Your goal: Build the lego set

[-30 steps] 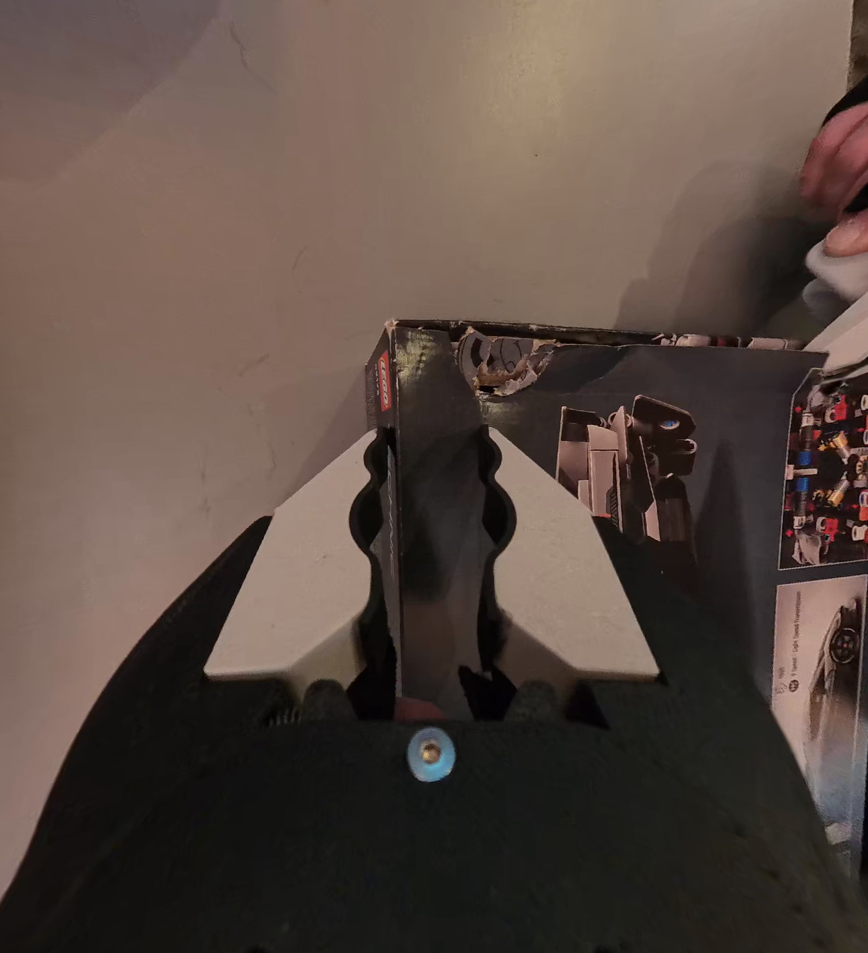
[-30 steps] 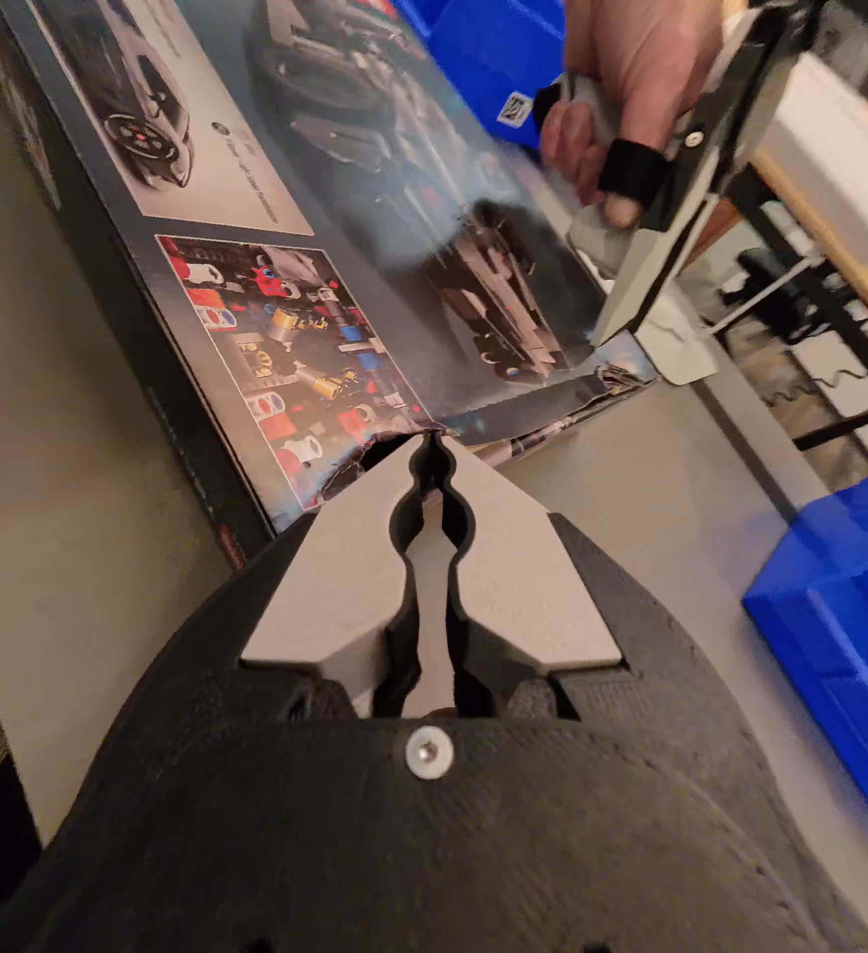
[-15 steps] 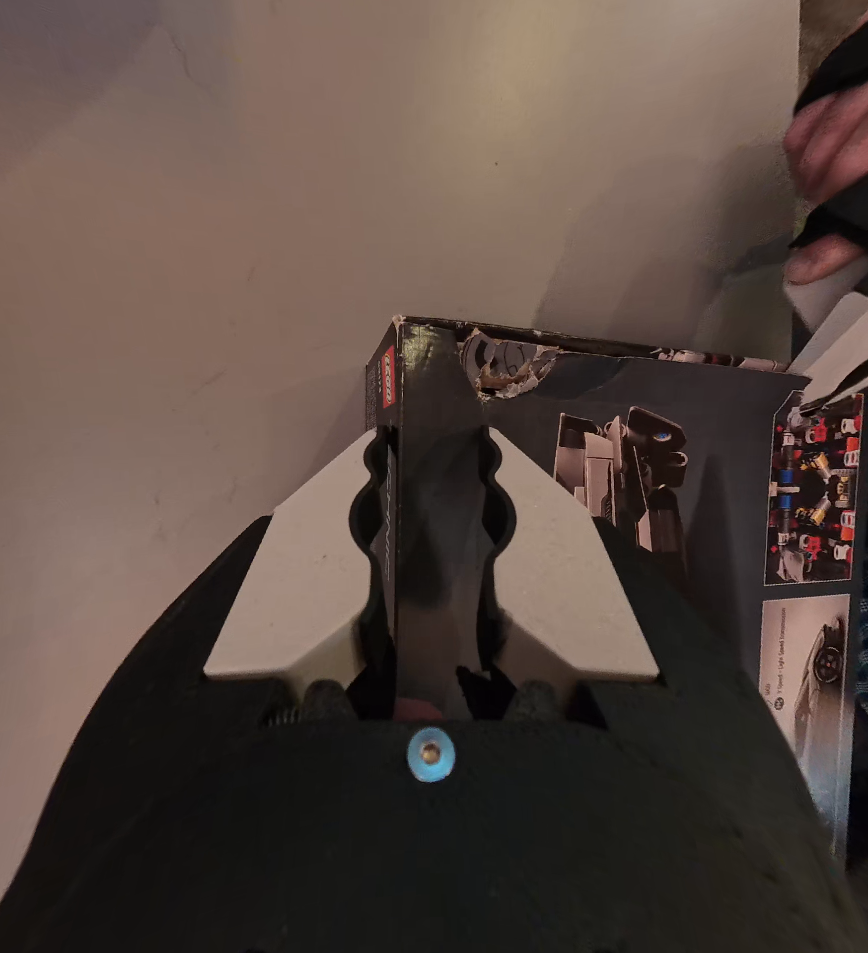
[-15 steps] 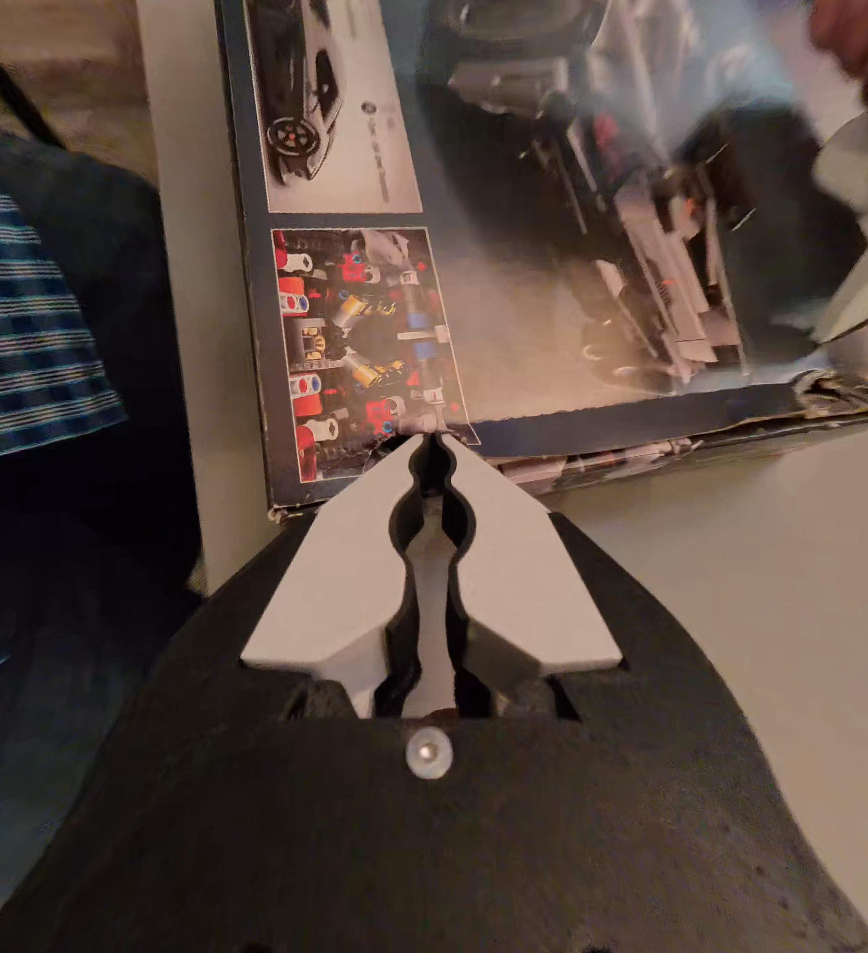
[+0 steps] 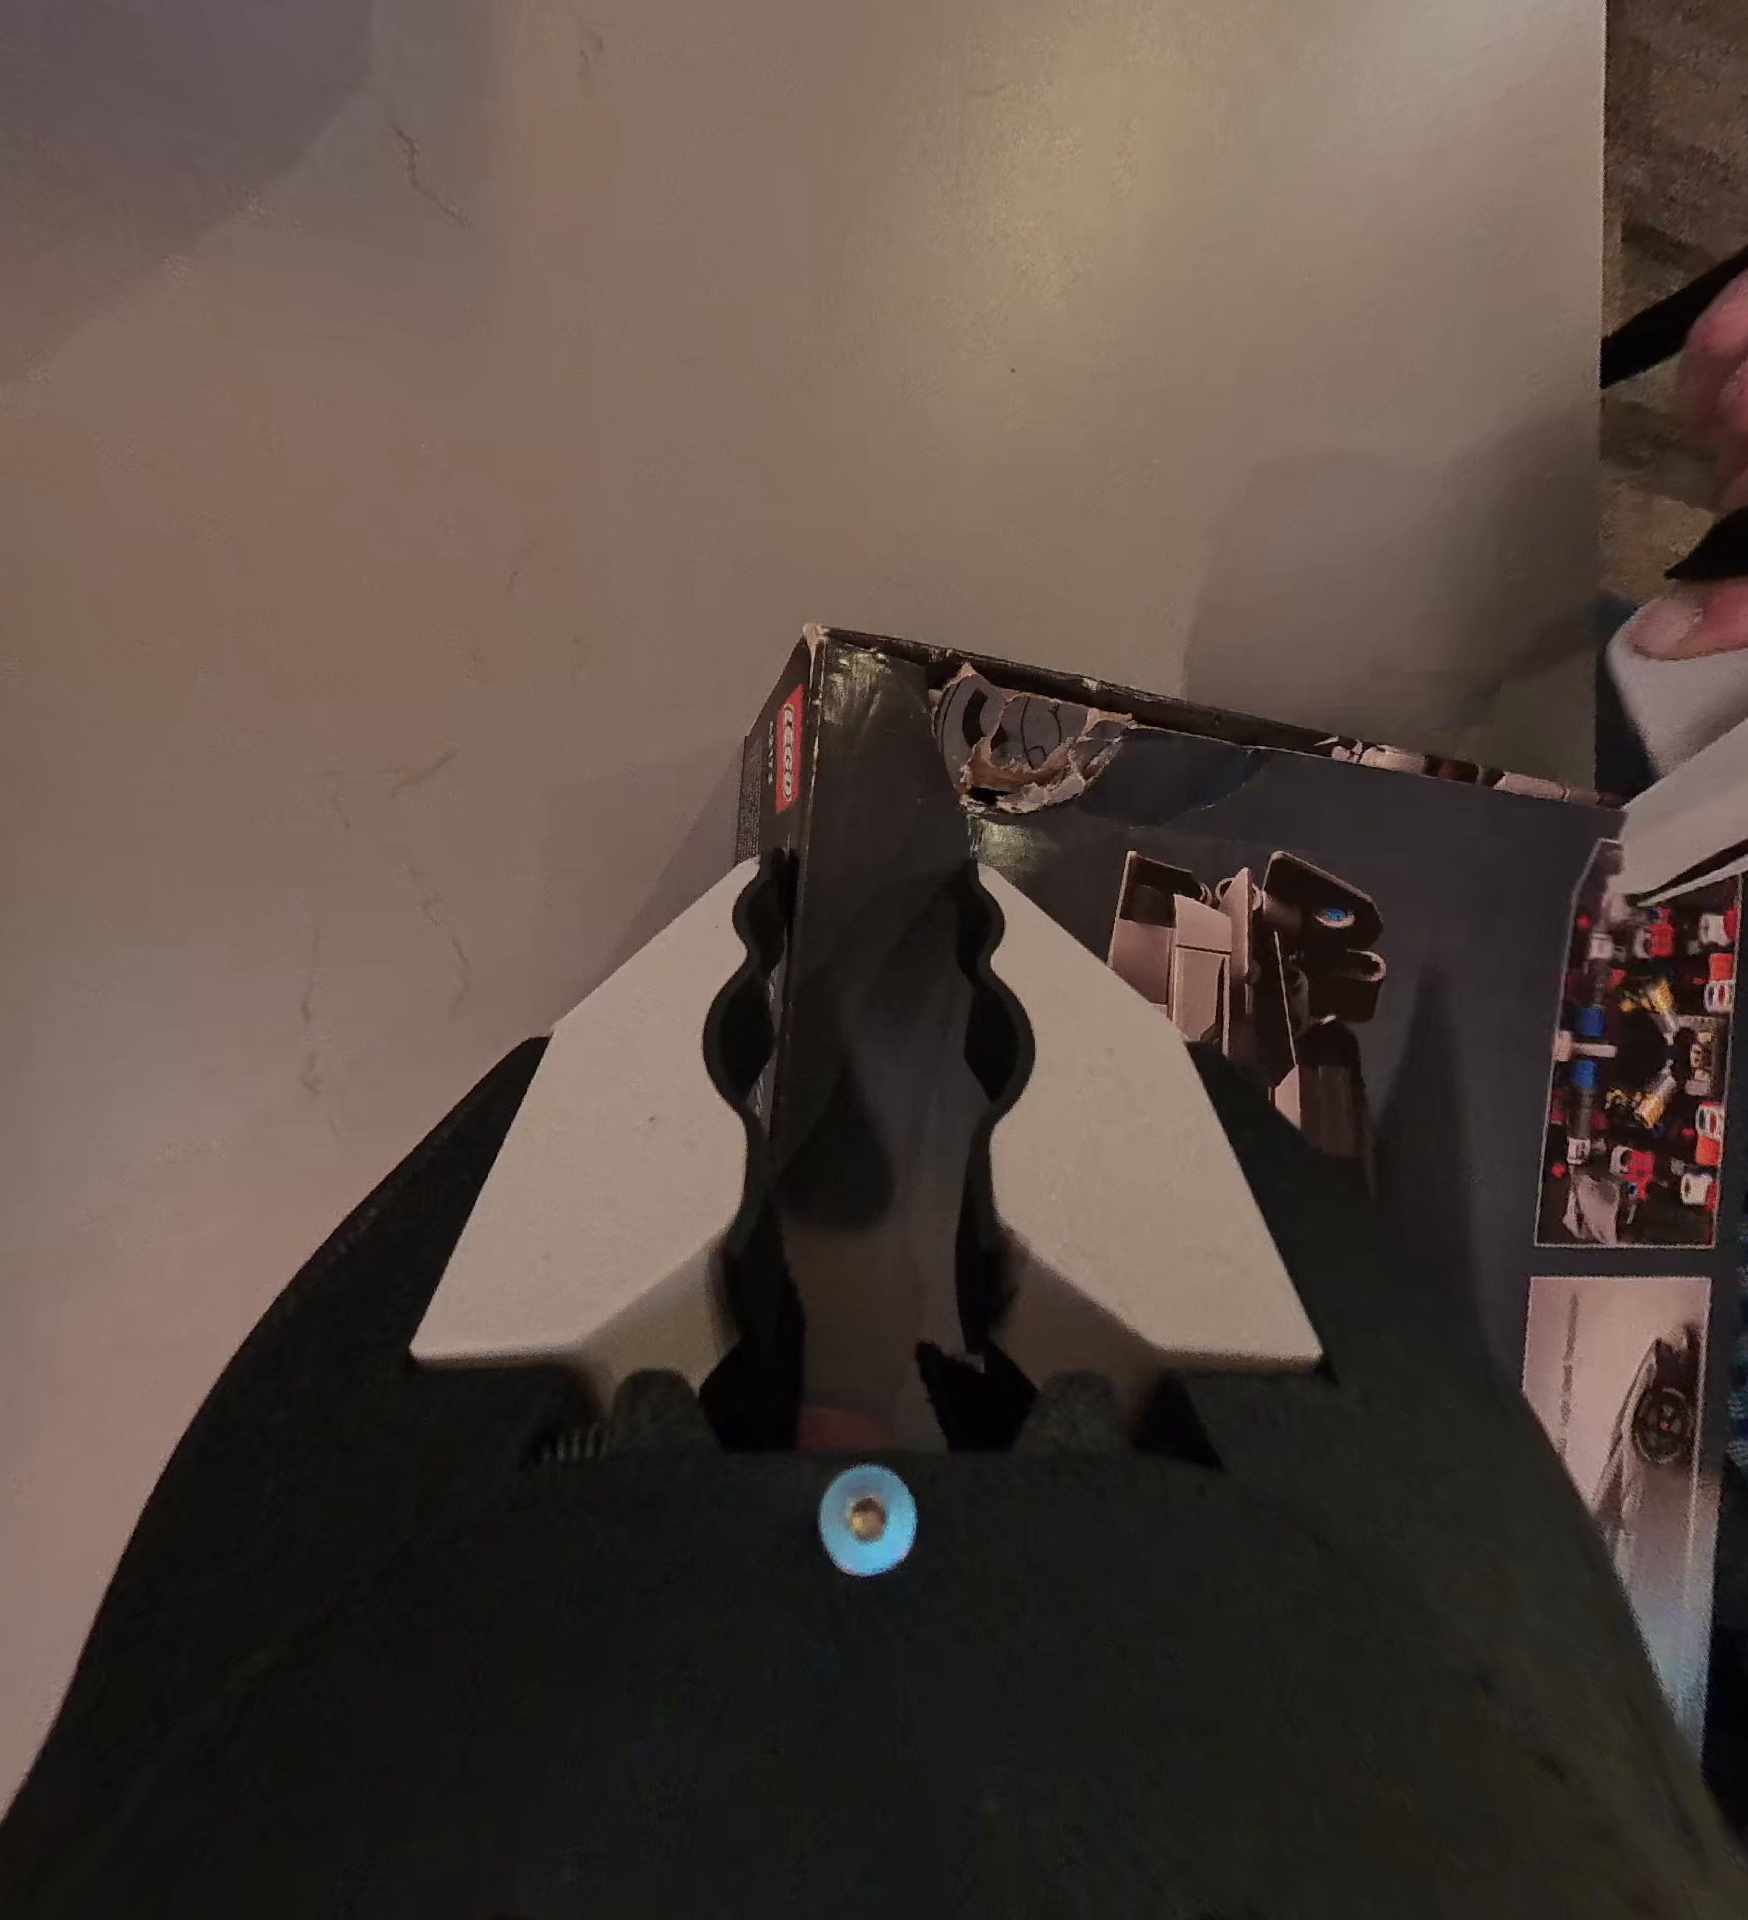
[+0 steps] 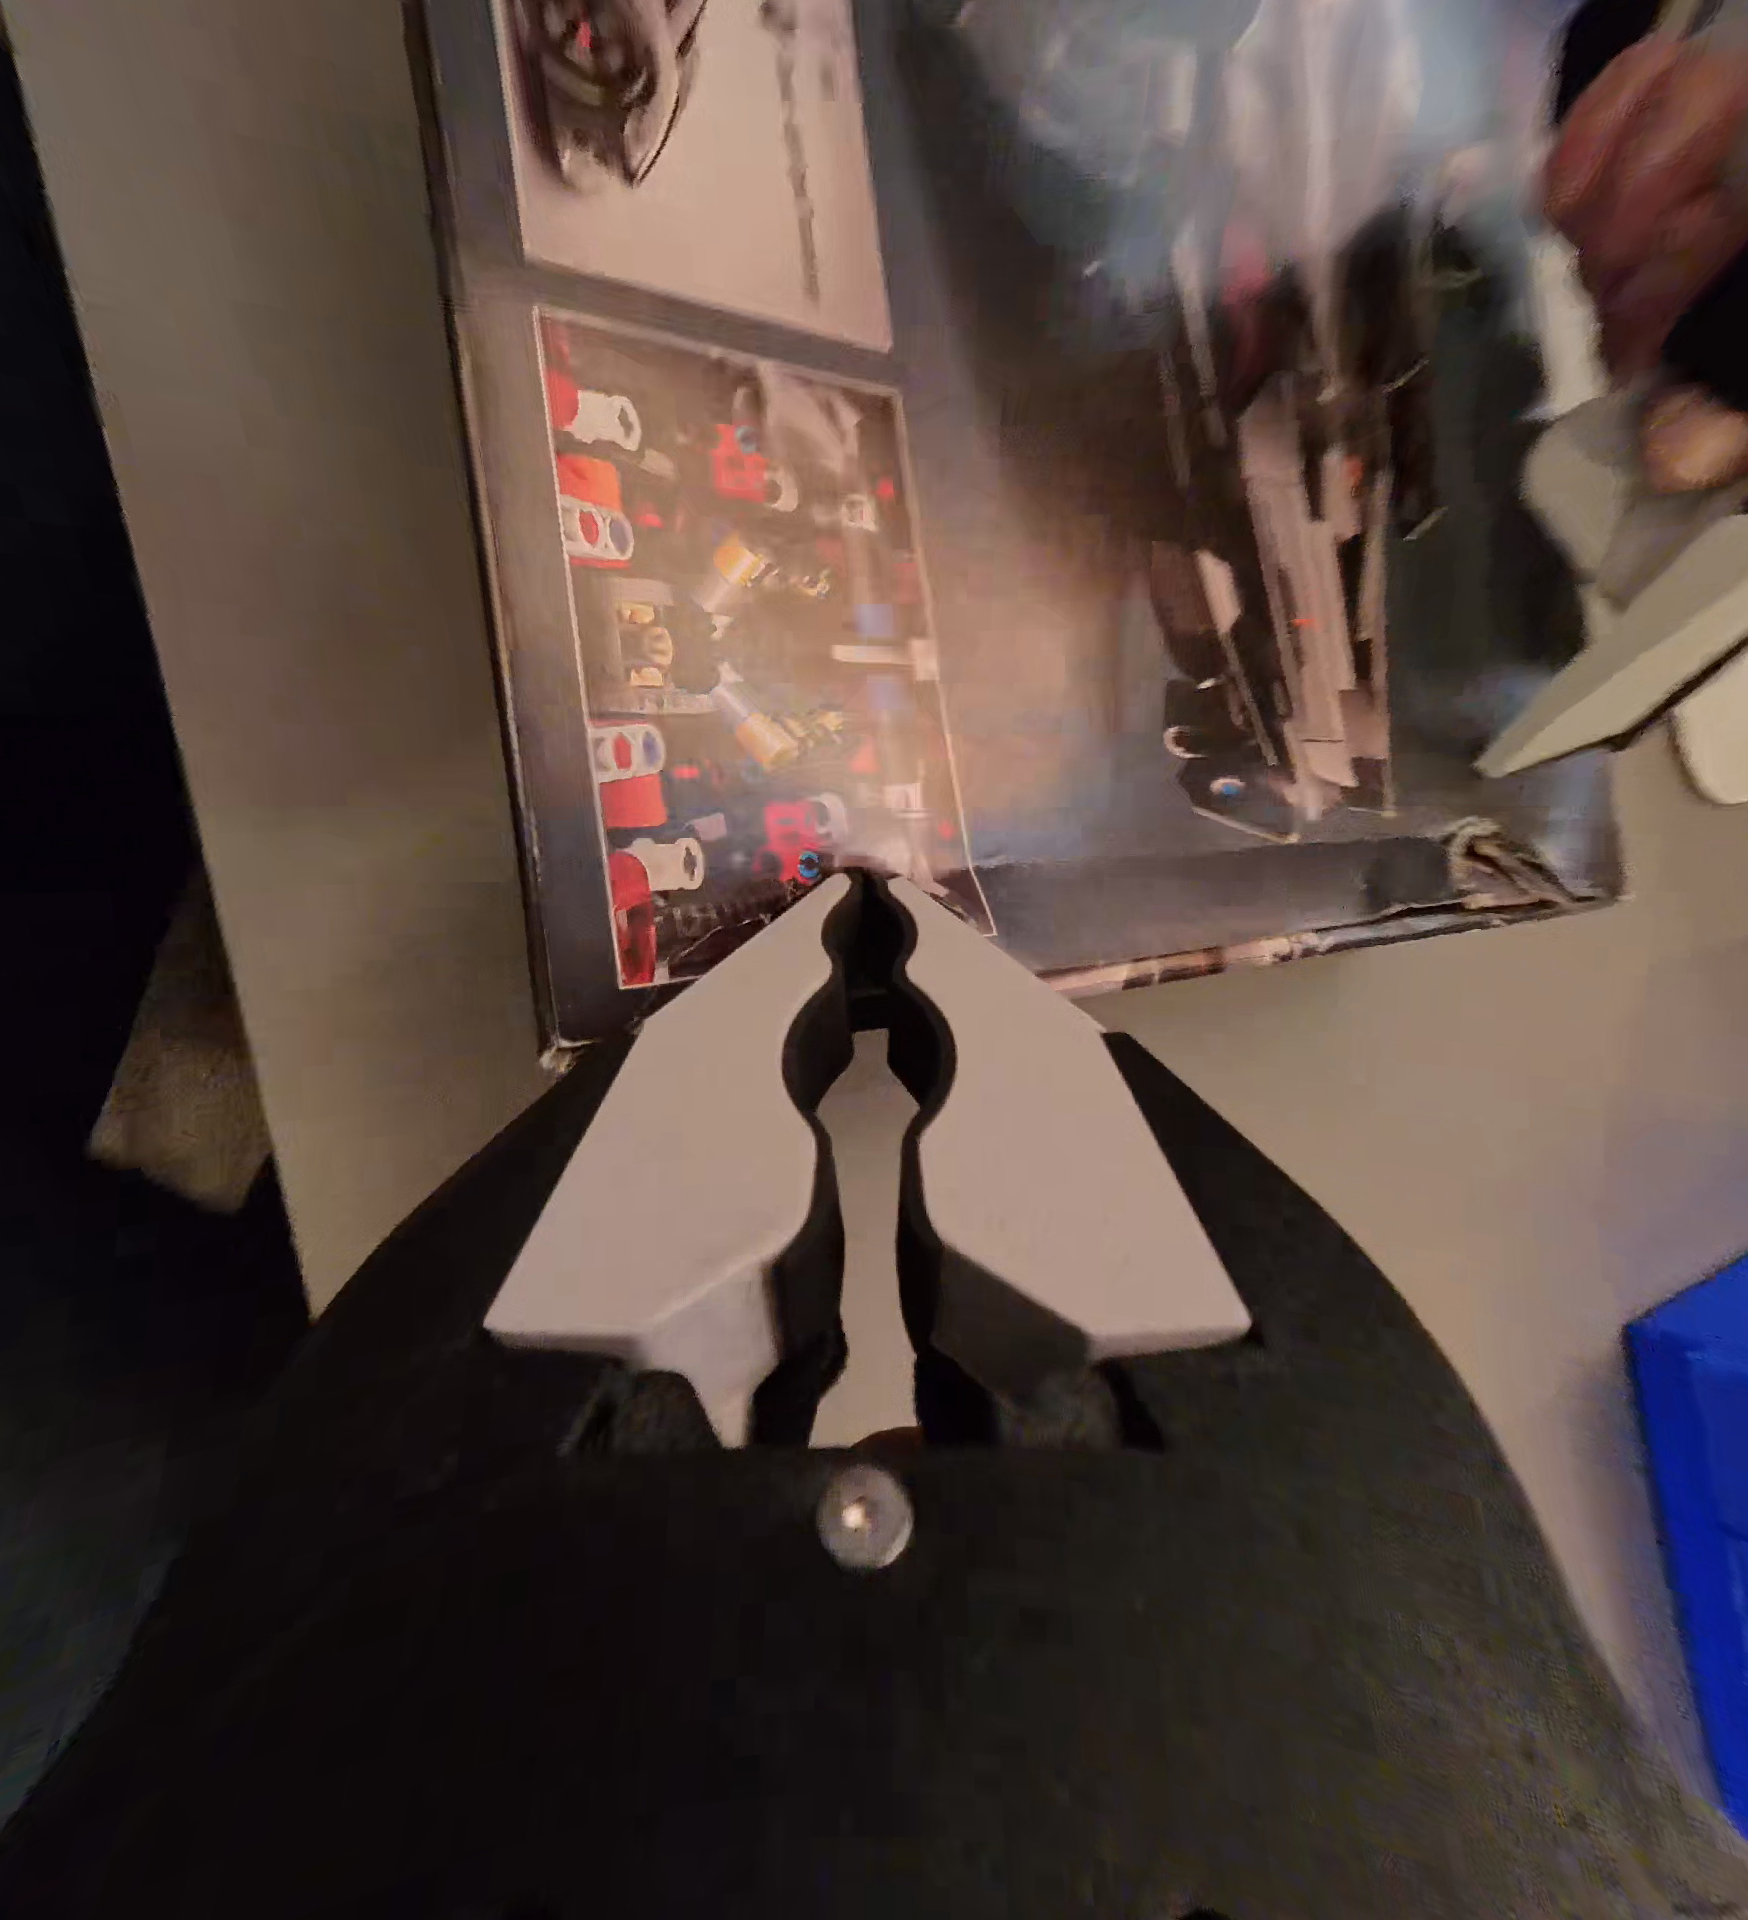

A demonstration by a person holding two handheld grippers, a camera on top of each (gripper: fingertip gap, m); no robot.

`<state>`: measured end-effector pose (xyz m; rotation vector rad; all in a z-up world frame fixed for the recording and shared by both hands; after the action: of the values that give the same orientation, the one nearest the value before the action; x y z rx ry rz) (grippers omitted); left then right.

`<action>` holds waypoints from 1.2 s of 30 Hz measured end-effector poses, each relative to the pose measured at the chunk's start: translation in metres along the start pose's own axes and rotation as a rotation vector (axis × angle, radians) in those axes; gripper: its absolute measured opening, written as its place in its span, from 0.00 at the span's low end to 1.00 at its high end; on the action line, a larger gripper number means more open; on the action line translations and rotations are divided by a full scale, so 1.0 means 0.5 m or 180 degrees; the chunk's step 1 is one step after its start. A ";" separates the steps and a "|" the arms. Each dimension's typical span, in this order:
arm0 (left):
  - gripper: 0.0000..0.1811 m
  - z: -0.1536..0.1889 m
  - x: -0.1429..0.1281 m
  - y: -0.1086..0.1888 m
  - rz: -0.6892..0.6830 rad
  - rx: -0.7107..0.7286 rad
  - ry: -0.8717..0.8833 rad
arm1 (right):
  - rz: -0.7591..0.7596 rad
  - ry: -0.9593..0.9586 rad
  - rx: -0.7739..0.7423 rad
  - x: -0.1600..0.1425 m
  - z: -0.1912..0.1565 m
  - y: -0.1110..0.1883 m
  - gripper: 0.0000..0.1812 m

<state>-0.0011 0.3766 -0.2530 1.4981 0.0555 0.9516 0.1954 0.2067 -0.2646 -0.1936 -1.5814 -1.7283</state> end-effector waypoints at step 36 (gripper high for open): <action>0.18 0.005 -0.007 -0.001 0.0129 0.0024 -0.0029 | 0.1247 -0.0836 -0.0599 -0.052 0.071 -0.013 0.00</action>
<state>-0.0017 0.3729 -0.2551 1.5152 0.0224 0.9779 0.1960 0.2494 -0.2772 -0.7979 -1.4388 -1.5815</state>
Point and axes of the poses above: each gripper's, where its closed fingertips meet, y back along the fingers, x out of its top, z = x × y across the jaws, the point moved 9 cm from there along y, back along the fingers, and after that the axes turned 12 degrees about x, right-handed, at the moved point
